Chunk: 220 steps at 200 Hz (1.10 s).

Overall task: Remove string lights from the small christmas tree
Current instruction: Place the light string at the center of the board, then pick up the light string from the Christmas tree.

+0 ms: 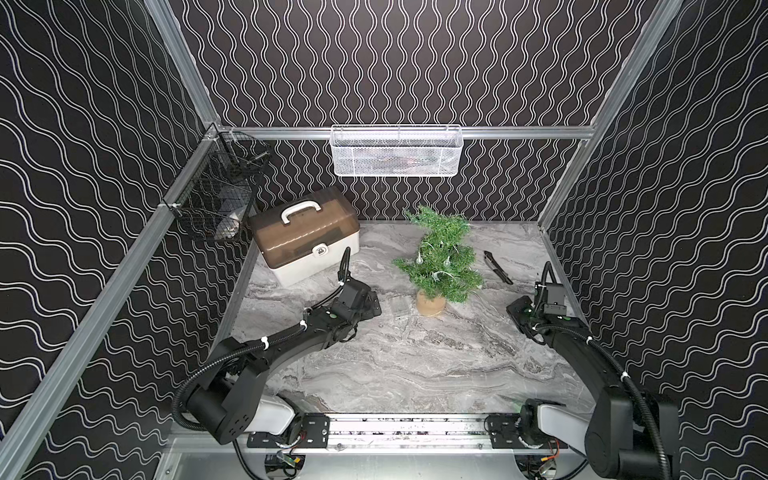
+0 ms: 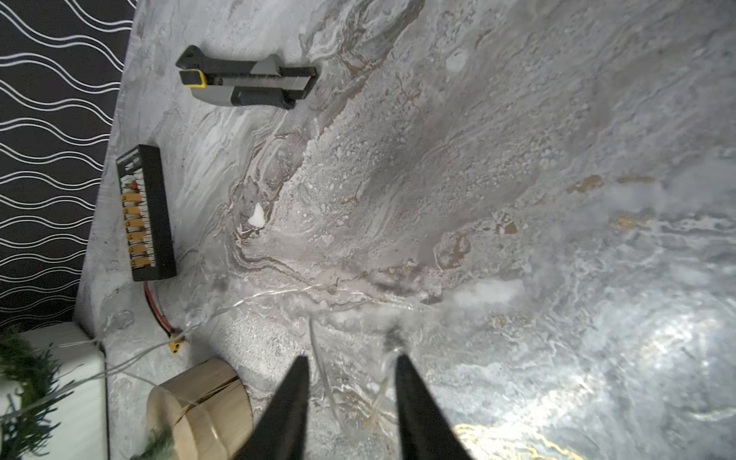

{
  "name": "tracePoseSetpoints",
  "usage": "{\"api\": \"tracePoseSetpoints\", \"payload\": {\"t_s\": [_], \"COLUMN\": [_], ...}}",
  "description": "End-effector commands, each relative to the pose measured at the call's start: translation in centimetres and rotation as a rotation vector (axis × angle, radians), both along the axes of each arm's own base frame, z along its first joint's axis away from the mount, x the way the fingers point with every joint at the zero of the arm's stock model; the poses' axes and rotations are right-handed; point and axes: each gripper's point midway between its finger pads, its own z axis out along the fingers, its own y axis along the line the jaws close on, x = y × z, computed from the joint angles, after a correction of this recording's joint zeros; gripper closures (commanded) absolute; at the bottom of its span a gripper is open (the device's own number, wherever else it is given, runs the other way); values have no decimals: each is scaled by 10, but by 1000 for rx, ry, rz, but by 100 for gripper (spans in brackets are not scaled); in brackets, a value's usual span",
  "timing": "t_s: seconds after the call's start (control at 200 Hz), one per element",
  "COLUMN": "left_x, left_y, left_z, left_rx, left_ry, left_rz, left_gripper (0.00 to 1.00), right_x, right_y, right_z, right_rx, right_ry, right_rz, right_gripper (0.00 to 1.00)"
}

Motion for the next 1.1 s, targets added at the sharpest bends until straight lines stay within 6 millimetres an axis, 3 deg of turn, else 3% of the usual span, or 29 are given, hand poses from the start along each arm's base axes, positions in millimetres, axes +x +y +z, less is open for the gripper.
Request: {"api": "tracePoseSetpoints", "payload": {"t_s": [0.0, 0.095, 0.255, 0.355, 0.46, 0.766, 1.096], "left_x": [3, 4, 5, 6, 5, 6, 6], "left_y": [1, 0, -2, -3, -2, 2, 8], "left_z": [4, 5, 2, 3, 4, 4, -1], "left_rx": [8, 1, -6, 3, 11, 40, 86], "left_ry": [-11, -13, -7, -2, -3, 0, 5], "left_rz": [9, 10, 4, 1, -1, 7, 17], "left_gripper": [2, 2, 2, 2, 2, 2, 1], "right_x": [2, 7, 21, 25, 38, 94, 112], "right_y": [8, 22, 67, 88, 103, 124, 138], "right_z": [11, 24, 49, 45, 35, 27, 18], "right_rx": [9, 11, -56, -162, -141, -146, -171], "right_ry": [-53, -161, -472, -581, -622, -767, -747], "right_rz": [48, 115, 315, 371, 405, 395, 414], "right_gripper": [31, 27, 25, 24, 25, 25, 25]}}
